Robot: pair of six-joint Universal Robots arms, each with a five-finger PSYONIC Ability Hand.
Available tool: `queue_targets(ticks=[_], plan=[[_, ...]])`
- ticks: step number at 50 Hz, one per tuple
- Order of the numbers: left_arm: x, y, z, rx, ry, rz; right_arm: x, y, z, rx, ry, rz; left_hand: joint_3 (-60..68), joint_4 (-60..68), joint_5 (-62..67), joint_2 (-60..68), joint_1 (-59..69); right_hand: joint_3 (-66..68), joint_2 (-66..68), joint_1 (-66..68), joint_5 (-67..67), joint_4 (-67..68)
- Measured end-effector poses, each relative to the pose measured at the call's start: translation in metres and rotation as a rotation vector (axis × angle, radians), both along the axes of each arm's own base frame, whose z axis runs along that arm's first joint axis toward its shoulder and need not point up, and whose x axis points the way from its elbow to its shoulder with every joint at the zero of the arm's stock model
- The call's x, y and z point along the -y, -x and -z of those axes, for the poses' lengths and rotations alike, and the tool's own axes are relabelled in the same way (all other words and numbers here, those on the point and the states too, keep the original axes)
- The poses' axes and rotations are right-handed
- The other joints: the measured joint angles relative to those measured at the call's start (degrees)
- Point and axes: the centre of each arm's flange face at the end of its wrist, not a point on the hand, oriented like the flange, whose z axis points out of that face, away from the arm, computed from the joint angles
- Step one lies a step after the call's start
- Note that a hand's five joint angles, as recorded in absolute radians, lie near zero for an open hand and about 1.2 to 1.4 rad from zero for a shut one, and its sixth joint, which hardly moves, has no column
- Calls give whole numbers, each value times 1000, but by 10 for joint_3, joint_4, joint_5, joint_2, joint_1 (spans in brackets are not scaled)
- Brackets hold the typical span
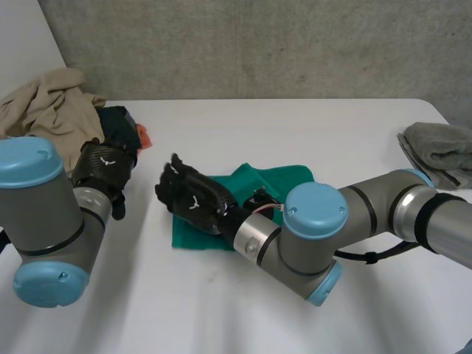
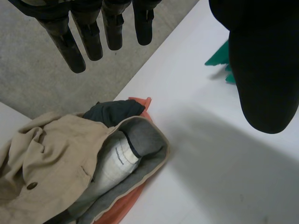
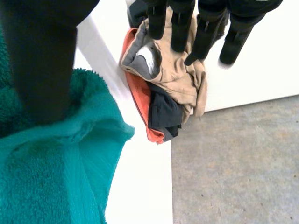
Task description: Fold the laundry.
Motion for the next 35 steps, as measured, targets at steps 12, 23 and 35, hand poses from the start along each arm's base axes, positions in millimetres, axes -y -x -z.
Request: queue_targets(ticks=[12, 23, 35], plan=[[-3, 35, -16, -57, 55, 160, 46, 82, -55, 227, -548, 385, 0, 0, 0, 0, 0, -32, -18, -1, -20, -33], [-19, 99, 7, -82, 21, 352, 62, 152, -12, 102, -820, 658, 1, 2, 0, 1, 2, -32, -18, -1, -20, -33], [-10, 113, 52, -43, -71, 369, 58, 156, 6, 47, -800, 668, 1, 2, 1, 2, 2, 30, 39, 44, 39, 27]])
